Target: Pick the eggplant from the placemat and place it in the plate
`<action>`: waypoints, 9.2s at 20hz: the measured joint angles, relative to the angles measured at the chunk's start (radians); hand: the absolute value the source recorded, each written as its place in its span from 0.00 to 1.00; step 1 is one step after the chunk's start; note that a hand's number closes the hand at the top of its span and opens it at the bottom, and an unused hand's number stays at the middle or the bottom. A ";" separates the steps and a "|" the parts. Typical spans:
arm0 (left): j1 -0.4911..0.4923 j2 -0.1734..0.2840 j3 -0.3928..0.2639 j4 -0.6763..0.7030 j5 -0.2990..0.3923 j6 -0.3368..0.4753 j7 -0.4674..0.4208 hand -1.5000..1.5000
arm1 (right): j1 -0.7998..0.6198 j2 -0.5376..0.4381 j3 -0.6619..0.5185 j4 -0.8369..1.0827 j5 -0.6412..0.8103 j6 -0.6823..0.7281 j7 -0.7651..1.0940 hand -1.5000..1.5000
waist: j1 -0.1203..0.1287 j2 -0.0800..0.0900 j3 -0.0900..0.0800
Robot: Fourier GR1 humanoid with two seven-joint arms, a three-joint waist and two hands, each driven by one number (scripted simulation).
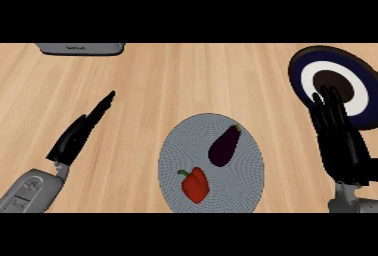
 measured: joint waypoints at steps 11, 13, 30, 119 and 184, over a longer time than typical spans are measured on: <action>0.101 -0.143 0.109 0.027 0.089 0.174 0.112 0.50 | -0.024 -0.170 0.074 0.066 0.377 -0.159 0.052 1.00 | 0.034 -0.008 0.004; 0.115 -0.166 0.119 0.024 0.103 0.197 0.127 0.50 | 0.001 -0.084 0.106 0.091 0.449 -0.278 0.033 1.00 | 0.031 -0.011 0.013; 0.173 -0.214 0.130 -0.063 0.088 0.269 0.215 0.50 | 0.000 -0.011 0.289 0.225 0.597 -0.304 -0.051 0.00 | 0.008 -0.017 0.025; 0.227 -0.398 0.324 -0.123 -0.139 0.089 0.260 0.50 | -0.463 -0.307 -0.214 0.557 1.087 -0.098 -0.237 1.00 | 0.011 -0.014 0.027; 0.165 -0.425 0.328 -0.108 -0.157 0.064 0.265 0.50 | -0.710 -0.537 -0.510 1.493 0.873 0.390 -0.865 0.00 | 0.060 0.011 0.034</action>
